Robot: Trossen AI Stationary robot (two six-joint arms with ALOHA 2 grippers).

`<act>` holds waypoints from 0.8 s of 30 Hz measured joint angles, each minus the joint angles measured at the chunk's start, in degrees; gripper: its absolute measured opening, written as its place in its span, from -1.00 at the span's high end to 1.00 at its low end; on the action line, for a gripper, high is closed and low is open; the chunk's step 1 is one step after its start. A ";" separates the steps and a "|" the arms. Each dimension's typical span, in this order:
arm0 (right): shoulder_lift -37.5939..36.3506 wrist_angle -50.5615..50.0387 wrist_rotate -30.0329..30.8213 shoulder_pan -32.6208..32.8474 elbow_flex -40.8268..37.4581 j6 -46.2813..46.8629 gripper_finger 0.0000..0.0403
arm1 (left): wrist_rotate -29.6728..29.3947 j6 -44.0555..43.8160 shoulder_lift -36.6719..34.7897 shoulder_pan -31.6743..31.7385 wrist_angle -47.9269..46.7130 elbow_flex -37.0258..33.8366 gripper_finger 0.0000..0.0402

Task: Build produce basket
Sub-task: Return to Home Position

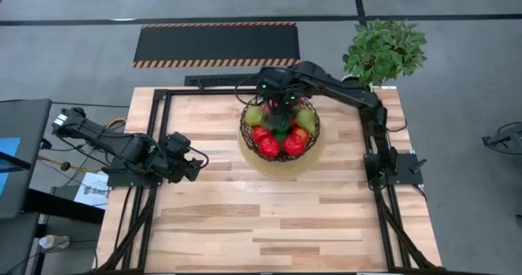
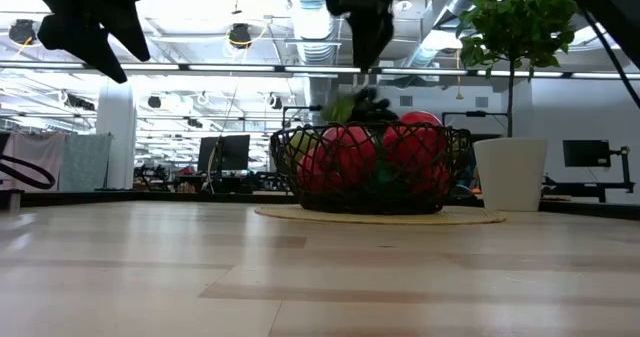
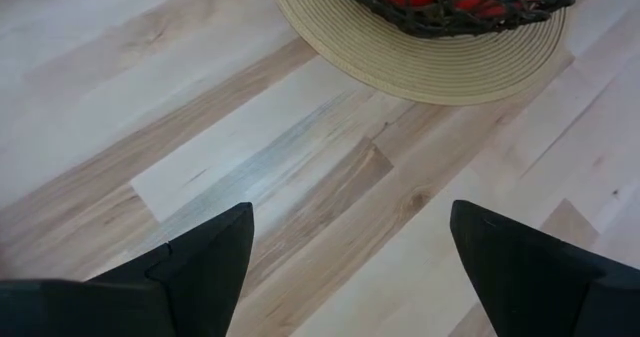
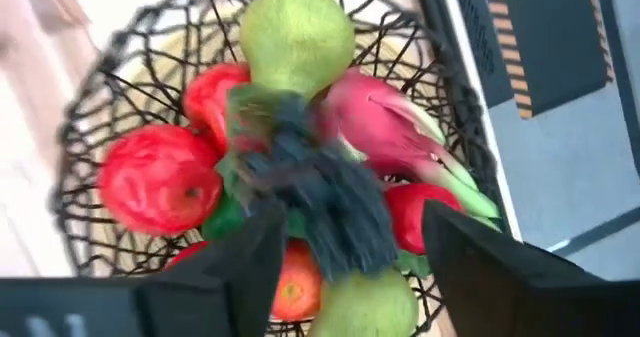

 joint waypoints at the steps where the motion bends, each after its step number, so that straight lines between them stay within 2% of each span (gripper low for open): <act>1: -0.93 0.04 -0.01 0.02 0.02 0.22 -0.32 | 0.01 0.00 0.01 0.02 0.03 -0.02 -0.61; 6: -5.24 0.19 -0.01 0.22 0.02 0.84 -0.44 | -0.04 0.11 0.00 0.02 1.79 0.00 -0.61; 16: -19.91 -0.39 -0.88 0.64 0.03 2.78 -0.45 | 3.91 3.62 -0.02 1.01 8.22 0.25 -0.61; 21: -28.48 -0.99 -0.91 0.82 0.04 2.77 -0.45 | 8.51 6.83 -0.02 3.86 8.57 3.67 -0.61; 24: -33.53 -2.40 -0.78 0.77 0.04 2.36 -0.45 | 8.96 10.36 -0.02 6.09 8.44 7.34 -0.61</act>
